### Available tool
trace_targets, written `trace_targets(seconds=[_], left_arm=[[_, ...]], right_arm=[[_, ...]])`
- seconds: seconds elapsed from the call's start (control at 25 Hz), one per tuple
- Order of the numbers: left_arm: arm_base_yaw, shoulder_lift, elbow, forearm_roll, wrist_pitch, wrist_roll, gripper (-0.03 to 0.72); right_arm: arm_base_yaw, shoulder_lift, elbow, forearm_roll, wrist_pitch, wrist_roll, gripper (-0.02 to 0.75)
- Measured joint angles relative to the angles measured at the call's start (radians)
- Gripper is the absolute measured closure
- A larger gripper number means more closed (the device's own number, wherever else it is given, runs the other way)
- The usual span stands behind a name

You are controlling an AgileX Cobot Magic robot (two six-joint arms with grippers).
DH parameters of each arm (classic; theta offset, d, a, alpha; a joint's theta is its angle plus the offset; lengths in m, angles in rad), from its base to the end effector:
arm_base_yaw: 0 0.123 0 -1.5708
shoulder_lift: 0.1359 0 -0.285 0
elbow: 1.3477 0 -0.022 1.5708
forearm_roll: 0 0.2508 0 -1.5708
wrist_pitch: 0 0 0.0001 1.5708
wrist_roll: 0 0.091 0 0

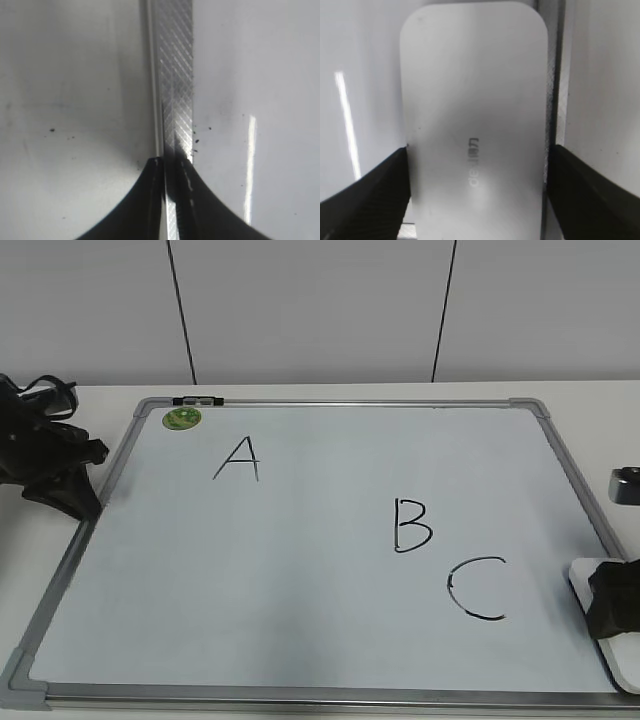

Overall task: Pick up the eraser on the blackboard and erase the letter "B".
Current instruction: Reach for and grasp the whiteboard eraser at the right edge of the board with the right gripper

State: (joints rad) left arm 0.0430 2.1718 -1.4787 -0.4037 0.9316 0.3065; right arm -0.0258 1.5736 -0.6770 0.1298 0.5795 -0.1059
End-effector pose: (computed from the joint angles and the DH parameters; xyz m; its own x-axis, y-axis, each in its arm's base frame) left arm 0.4173 -0.0108 0.1232 -0.9957 0.0113 -0.0916 0.0392 0.9500 -0.3097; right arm 0.2451 0.0001 0.1497 -0.9824 0.0282 -0.1845 0.0155 0.9974 0.0702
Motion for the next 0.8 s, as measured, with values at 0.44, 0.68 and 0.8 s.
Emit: trace_targets(seconds=[0.44,0.68,0.8], left_arm=[[0.001,0.0,0.0,0.0,0.0,0.0,0.656],[0.001,0.0,0.0,0.0,0.0,0.0,0.656],[0.001,0.0,0.0,0.0,0.0,0.0,0.656]], right_arm=[[0.043,0.013,-0.005,-0.024,0.002,-0.036,0.12],[0.054,0.018,-0.008,-0.043,0.002,-0.036,0.127],[0.054,0.019,-0.008,-0.052,0.003,-0.036,0.142]])
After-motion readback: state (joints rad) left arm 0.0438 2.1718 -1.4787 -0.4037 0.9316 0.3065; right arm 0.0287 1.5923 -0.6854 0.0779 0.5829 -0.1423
